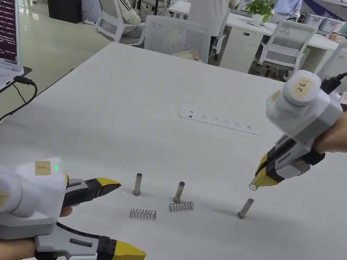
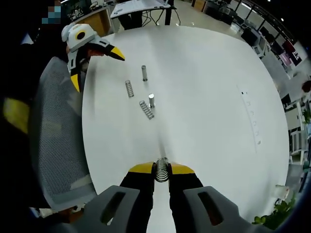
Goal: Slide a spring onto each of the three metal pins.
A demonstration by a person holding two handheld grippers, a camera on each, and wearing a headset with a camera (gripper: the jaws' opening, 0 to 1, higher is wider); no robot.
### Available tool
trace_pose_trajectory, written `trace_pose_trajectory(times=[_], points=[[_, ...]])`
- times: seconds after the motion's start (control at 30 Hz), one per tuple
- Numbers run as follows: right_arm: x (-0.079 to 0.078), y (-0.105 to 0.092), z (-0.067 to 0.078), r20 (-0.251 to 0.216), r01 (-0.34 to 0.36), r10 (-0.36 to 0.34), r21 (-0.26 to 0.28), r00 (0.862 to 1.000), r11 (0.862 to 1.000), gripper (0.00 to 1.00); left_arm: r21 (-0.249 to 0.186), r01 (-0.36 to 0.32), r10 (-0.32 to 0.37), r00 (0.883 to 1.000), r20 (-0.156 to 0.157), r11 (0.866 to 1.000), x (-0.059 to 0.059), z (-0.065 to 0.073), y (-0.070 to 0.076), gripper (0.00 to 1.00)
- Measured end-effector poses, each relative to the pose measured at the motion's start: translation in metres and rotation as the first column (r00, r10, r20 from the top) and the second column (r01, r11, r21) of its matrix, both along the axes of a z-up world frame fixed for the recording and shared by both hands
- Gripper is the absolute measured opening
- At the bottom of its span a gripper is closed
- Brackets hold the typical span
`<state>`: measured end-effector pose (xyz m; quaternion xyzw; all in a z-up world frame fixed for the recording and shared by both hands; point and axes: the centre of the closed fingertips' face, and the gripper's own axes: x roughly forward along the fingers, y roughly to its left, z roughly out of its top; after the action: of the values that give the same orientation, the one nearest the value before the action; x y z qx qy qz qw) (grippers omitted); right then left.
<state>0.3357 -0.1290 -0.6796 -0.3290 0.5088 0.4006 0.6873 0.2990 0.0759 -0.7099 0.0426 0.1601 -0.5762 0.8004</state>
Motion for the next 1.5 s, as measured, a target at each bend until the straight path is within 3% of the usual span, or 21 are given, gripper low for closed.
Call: trace_pose_trajectory(times=[0.63, 1.5], points=[[0.002, -0.018, -0.029, -0.049, 0.072, -0.072, 0.000, 0.996, 0.997, 0.08, 0.003, -0.010, 0.010, 1.000, 0.004, 1.000, 0.002, 0.001, 0.002, 0.80], [0.006, -0.015, -0.042, -0.060, 0.085, -0.084, 0.000, 0.995, 0.996, 0.08, 0.007, -0.010, 0.010, 1.000, 0.006, 1.000, 0.002, -0.001, 0.006, 0.78]])
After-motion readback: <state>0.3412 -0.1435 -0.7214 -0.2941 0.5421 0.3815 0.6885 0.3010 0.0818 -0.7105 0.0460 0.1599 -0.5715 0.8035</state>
